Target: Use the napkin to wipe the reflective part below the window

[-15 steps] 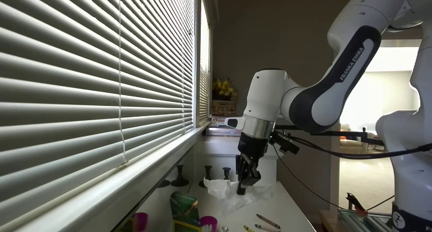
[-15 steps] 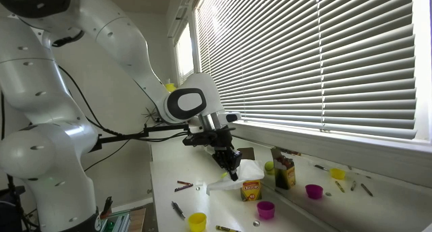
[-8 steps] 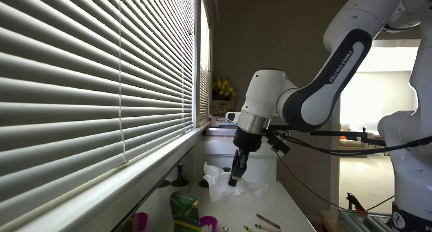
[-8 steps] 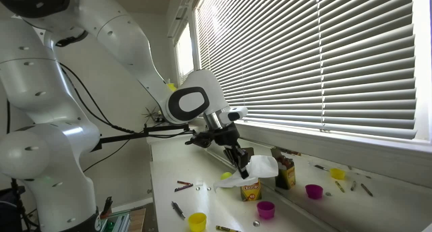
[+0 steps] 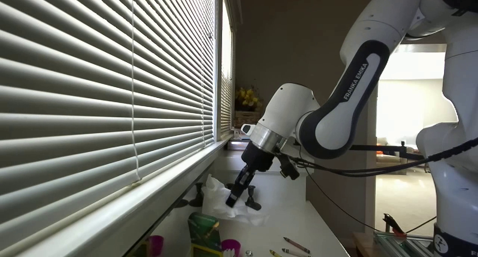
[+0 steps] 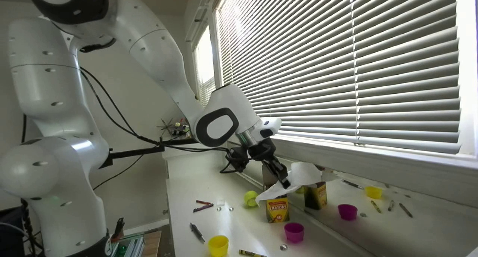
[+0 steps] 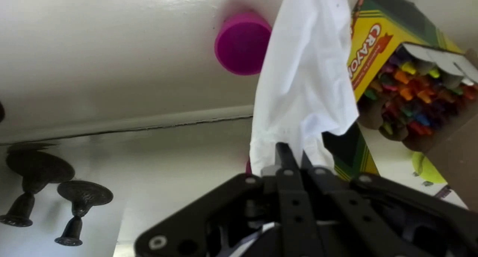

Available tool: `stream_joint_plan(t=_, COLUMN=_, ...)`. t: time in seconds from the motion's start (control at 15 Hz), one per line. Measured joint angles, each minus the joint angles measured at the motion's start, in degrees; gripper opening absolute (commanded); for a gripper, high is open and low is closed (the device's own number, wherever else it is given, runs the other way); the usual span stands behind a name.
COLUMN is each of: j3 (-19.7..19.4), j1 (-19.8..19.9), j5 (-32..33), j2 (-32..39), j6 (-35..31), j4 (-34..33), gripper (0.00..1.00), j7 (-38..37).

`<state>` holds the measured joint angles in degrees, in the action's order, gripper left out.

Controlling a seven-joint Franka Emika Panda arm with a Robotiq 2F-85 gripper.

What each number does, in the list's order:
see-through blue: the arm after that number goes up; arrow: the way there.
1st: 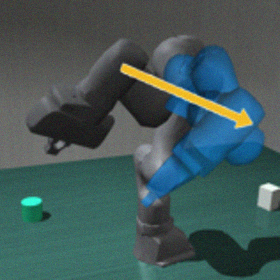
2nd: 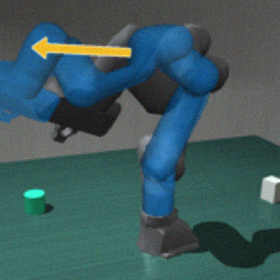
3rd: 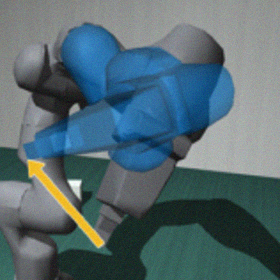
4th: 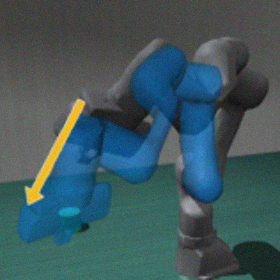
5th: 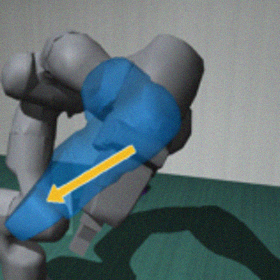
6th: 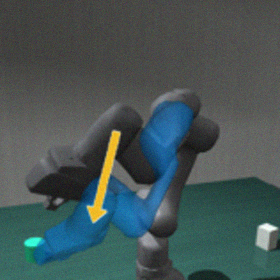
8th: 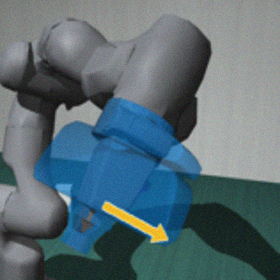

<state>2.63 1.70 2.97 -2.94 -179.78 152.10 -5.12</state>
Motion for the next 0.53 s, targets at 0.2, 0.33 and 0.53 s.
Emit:
stream_joint_plan(t=0.2, j3=0.4, j1=-1.7, j5=-5.3, j2=3.8, j6=-3.1, j4=-1.3, gripper=0.0, j7=0.0)
stream_joint_plan(t=0.33, j3=0.7, j1=-2.6, j5=-6.6, j2=6.2, j6=-4.5, j4=-2.4, gripper=0.0, j7=-1.5)
stream_joint_plan(t=0.53, j3=2.0, j1=-1.9, j5=-8.7, j2=9.0, j6=-7.7, j4=-3.3, gripper=0.0, j7=-4.7)
